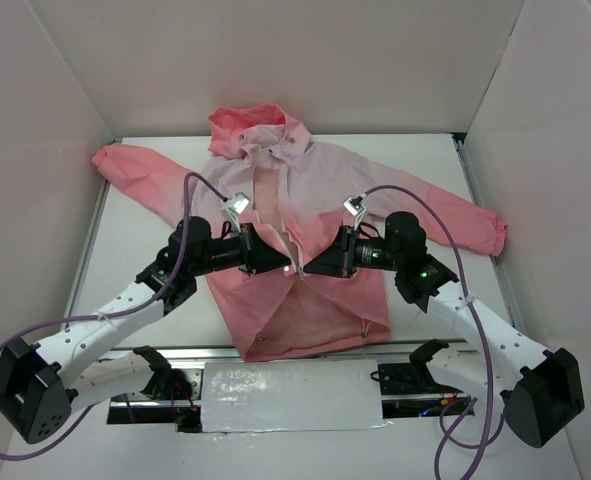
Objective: Zip up the jacket
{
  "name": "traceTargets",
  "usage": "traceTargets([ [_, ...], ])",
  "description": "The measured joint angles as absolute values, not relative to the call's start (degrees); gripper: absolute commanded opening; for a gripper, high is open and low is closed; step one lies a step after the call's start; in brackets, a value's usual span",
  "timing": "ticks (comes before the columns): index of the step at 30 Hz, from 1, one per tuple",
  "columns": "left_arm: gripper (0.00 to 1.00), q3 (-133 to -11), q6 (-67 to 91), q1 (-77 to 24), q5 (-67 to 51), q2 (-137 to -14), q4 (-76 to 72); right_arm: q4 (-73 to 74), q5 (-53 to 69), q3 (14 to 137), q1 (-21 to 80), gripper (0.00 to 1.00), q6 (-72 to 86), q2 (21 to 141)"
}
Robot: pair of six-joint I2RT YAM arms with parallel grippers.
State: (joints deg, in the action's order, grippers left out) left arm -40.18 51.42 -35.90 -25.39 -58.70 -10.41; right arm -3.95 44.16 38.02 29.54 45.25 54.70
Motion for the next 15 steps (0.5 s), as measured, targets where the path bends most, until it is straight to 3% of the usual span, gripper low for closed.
traceTargets([
  [6, 0.00, -40.18, 53.04, -34.61, -34.94, -59.72, -19.84, -6.37, 44.80, 37.89, 29.82, 0.00, 45.95, 55.70],
  [15, 0.00, -39.72, 54.37, -33.67, -38.85, -58.78, -22.96, -13.43, 46.22, 34.26, 29.87, 0.00, 48.69, 54.74],
])
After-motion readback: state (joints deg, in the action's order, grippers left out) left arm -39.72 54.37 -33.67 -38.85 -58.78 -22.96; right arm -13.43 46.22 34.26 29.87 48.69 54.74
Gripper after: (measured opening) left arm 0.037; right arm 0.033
